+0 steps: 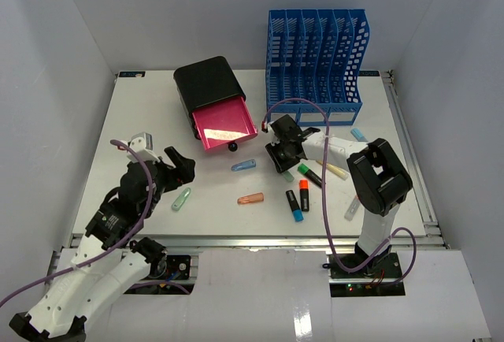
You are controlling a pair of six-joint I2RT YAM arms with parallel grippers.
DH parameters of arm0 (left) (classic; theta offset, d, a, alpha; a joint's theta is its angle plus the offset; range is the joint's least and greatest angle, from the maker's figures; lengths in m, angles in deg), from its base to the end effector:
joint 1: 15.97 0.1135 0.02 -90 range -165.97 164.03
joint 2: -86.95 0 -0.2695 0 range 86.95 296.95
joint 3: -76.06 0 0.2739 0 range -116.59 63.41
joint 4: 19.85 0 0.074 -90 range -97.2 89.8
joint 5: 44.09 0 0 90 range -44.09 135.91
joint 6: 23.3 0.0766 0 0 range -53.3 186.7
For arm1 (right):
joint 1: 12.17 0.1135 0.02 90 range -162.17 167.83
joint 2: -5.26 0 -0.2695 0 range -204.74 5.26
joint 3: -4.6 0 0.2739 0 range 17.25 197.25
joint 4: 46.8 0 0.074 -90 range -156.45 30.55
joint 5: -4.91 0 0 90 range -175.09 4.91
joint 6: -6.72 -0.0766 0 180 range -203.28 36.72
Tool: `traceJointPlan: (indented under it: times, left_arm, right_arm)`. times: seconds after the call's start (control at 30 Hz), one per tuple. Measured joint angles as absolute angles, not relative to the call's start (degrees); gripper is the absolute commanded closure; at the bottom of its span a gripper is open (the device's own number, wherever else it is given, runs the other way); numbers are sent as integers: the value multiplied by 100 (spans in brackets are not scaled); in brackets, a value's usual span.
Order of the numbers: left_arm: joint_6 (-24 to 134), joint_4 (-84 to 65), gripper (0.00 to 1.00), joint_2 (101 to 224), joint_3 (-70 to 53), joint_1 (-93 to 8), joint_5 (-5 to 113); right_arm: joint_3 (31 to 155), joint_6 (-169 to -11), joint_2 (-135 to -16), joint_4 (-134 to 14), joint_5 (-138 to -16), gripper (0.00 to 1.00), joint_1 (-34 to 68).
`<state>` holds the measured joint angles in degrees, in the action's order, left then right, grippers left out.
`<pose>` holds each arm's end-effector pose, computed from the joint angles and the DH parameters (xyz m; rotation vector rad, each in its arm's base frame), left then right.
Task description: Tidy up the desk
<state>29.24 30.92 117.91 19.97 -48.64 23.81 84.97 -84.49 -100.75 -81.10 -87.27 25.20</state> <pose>0.1566 -0.0662 0.3057 -0.3276 1.9788 -0.4015 0.3329 0.2506 0.1237 -0.8028 2.5024 0.1859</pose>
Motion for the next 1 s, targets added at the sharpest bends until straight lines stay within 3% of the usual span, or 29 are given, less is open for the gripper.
traceJointPlan:
  times: [0.1, 0.17, 0.47, 0.67, 0.83, 1.0]
  left_arm:
    - [2895, 3100, 2, 11774, 2035, -4864, 2386]
    - [2867, 3112, 2, 11743, 2080, -4864, 2409]
    - [2622, 3174, 2, 11641, 2227, -4864, 2580]
    - [2301, 3108, 2, 11877, 2449, -4864, 2844]
    - [2096, 3017, 2, 11981, 2683, -4864, 3037]
    - [1959, 2978, 2, 11910, 2708, -4861, 3170]
  right_arm:
    - [8497, -8440, -10075, -8108, -8725, 87, 2495]
    - [8497, -8429, -10075, -8108, -8673, 92, 2458]
    - [8506, -7886, -9812, -8231, -8069, 92, 2093]
    - [8629, -6796, -8292, -8334, -7392, 92, 1817]
    - [9741, -5882, -8076, -8518, -6893, 92, 2023]
    - [11361, -5084, -9015, -8796, -6818, 89, 2497]
